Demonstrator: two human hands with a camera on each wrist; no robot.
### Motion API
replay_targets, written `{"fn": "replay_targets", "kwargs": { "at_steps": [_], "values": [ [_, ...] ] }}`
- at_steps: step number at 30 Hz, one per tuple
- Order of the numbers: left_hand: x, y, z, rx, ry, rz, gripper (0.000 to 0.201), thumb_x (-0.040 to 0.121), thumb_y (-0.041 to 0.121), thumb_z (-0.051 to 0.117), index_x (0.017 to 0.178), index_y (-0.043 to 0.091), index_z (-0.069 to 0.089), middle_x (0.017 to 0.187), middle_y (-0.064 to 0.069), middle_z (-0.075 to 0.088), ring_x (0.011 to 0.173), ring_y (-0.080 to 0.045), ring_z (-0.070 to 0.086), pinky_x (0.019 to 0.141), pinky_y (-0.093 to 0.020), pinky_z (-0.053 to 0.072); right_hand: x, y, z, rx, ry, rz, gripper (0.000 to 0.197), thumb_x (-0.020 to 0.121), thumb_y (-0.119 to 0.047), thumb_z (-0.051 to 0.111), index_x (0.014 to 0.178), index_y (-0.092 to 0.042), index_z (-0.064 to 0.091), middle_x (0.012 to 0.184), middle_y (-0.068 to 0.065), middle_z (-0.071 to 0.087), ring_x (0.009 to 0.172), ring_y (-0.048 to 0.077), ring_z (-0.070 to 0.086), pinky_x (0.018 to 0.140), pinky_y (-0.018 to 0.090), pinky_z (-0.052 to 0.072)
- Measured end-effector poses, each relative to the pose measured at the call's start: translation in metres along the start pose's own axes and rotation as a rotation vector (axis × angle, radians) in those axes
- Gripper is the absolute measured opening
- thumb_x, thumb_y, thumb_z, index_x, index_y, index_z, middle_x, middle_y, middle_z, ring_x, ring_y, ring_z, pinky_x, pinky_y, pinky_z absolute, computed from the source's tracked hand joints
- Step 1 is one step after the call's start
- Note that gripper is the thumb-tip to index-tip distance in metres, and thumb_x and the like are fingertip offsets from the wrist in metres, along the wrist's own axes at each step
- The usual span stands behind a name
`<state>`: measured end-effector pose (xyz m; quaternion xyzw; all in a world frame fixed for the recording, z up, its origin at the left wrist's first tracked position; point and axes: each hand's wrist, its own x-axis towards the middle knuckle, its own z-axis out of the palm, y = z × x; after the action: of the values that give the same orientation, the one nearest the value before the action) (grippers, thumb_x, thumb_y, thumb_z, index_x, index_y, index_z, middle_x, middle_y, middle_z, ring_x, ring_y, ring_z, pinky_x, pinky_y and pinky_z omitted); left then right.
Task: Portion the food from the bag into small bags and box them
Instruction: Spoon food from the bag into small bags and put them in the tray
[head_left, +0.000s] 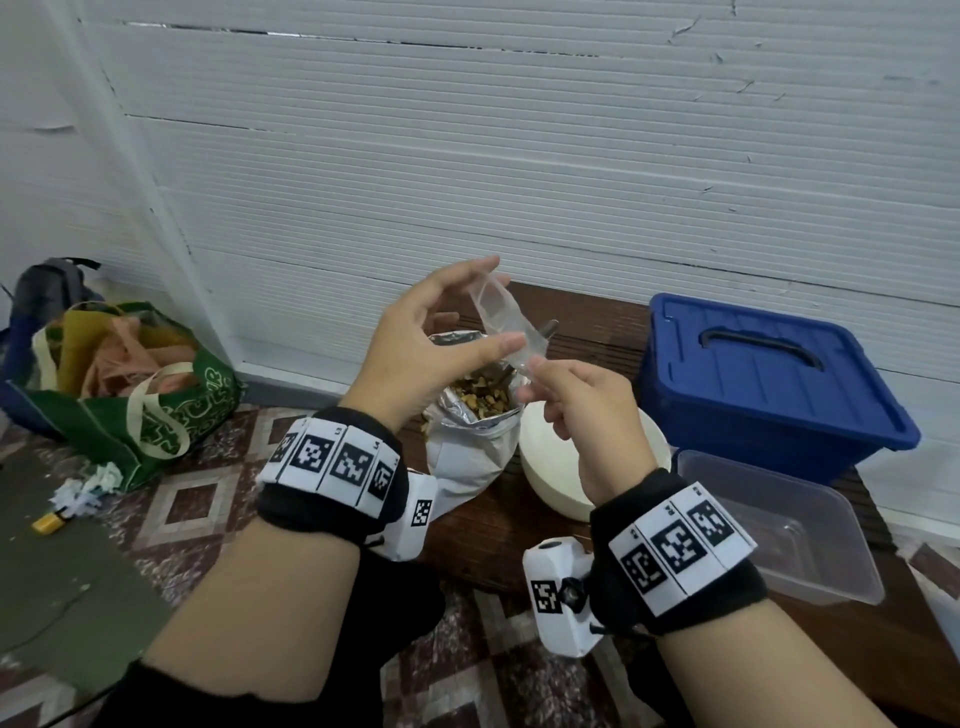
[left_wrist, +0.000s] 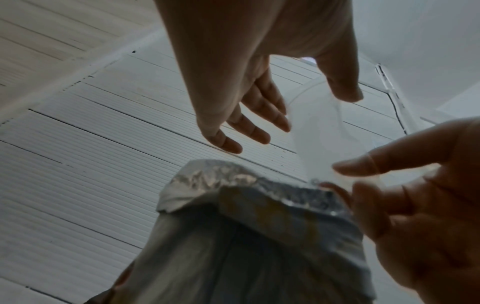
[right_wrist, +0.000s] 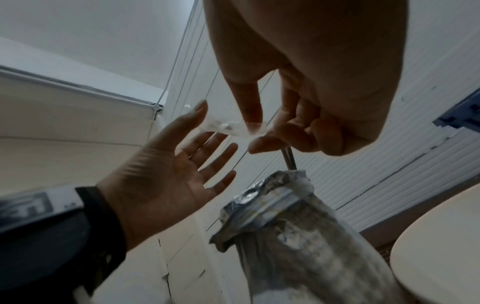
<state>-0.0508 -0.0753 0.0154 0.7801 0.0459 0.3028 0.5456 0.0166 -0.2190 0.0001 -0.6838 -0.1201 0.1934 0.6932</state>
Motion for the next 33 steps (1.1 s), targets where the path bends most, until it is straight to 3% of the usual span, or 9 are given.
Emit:
{"fn": "replay_targets", "kwargs": {
  "at_steps": [5,10,13,19,23,26,28,30,33],
  "values": [
    [0.001,0.000,-0.007,0.045,0.119,0.068,0.064,0.068,0.026,0.084,0.125,0.025,0.057,0.120,0.004,0.064,0.115,-0.008,0.059,0.105,-0.035,0.044,0.001,-0.001,0.000,-0.146,0.195,-0.149,0.023,0.088,-0.034,0.064,0.079,-0.013,0.064,0.063,-0.007,0.055,0.051,-0.007,0.048,0.057,0.014,0.039],
    [0.005,-0.003,-0.014,0.422,0.086,0.244,0.060,0.068,0.022,0.085,0.123,0.023,0.061,0.113,0.005,0.058,0.109,-0.004,0.054,0.097,-0.010,0.036,-0.004,-0.020,0.009,-0.111,0.079,-0.328,0.018,0.086,-0.035,0.066,0.087,-0.018,0.072,0.078,-0.001,0.069,0.070,-0.002,0.059,0.064,0.008,0.044],
    [0.004,-0.005,-0.013,0.444,0.017,0.268,0.057,0.070,0.030,0.081,0.123,0.023,0.061,0.112,0.002,0.060,0.106,-0.005,0.055,0.094,-0.008,0.035,0.000,-0.026,0.016,-0.133,0.008,-0.313,0.011,0.085,-0.030,0.069,0.088,-0.021,0.074,0.081,-0.004,0.073,0.078,0.004,0.066,0.072,0.019,0.052],
    [0.003,-0.005,-0.015,0.430,-0.027,0.207,0.075,0.060,0.046,0.083,0.128,0.024,0.060,0.113,0.008,0.061,0.109,-0.001,0.054,0.096,-0.008,0.036,0.011,-0.022,0.020,-0.193,0.081,-0.303,0.006,0.084,-0.022,0.069,0.079,-0.023,0.073,0.073,-0.001,0.072,0.075,0.013,0.067,0.075,0.036,0.056],
    [0.002,-0.005,-0.015,0.411,0.029,0.187,0.061,0.063,0.045,0.082,0.118,0.025,0.065,0.111,0.010,0.065,0.106,-0.001,0.057,0.093,-0.007,0.038,0.011,-0.022,0.021,-0.189,0.079,-0.321,0.007,0.086,-0.023,0.067,0.081,-0.022,0.073,0.072,-0.002,0.070,0.073,0.007,0.064,0.074,0.027,0.053],
    [0.003,-0.006,-0.022,0.425,0.128,0.146,0.053,0.067,0.038,0.083,0.116,0.026,0.067,0.111,0.009,0.065,0.105,-0.003,0.057,0.092,-0.011,0.041,0.013,-0.020,0.018,-0.151,0.210,-0.355,0.003,0.087,-0.026,0.065,0.090,-0.025,0.066,0.072,-0.006,0.062,0.068,-0.004,0.056,0.070,0.020,0.046],
    [0.004,-0.008,-0.030,0.440,0.188,0.110,0.055,0.068,0.037,0.083,0.118,0.024,0.066,0.111,0.009,0.064,0.104,-0.003,0.057,0.092,-0.011,0.042,0.021,-0.013,0.013,-0.233,0.320,-0.367,0.020,0.085,-0.031,0.067,0.102,-0.027,0.058,0.082,-0.004,0.055,0.083,0.004,0.054,0.080,0.026,0.046],
    [0.005,-0.011,-0.036,0.476,0.193,0.054,0.058,0.067,0.039,0.082,0.120,0.023,0.064,0.109,0.009,0.063,0.099,0.002,0.056,0.087,-0.004,0.040,0.031,-0.005,0.008,-0.407,0.302,-0.322,0.038,0.083,-0.039,0.068,0.115,-0.026,0.055,0.096,-0.001,0.051,0.097,0.015,0.050,0.089,0.030,0.042],
    [0.006,-0.019,-0.041,0.545,0.091,-0.059,0.061,0.067,0.044,0.079,0.123,0.026,0.061,0.106,0.014,0.059,0.091,0.012,0.050,0.078,0.002,0.036,0.043,0.005,0.006,-0.580,0.148,-0.330,0.022,0.087,-0.036,0.065,0.104,-0.023,0.066,0.097,0.003,0.060,0.097,0.017,0.054,0.079,0.024,0.038]
  ]
}}
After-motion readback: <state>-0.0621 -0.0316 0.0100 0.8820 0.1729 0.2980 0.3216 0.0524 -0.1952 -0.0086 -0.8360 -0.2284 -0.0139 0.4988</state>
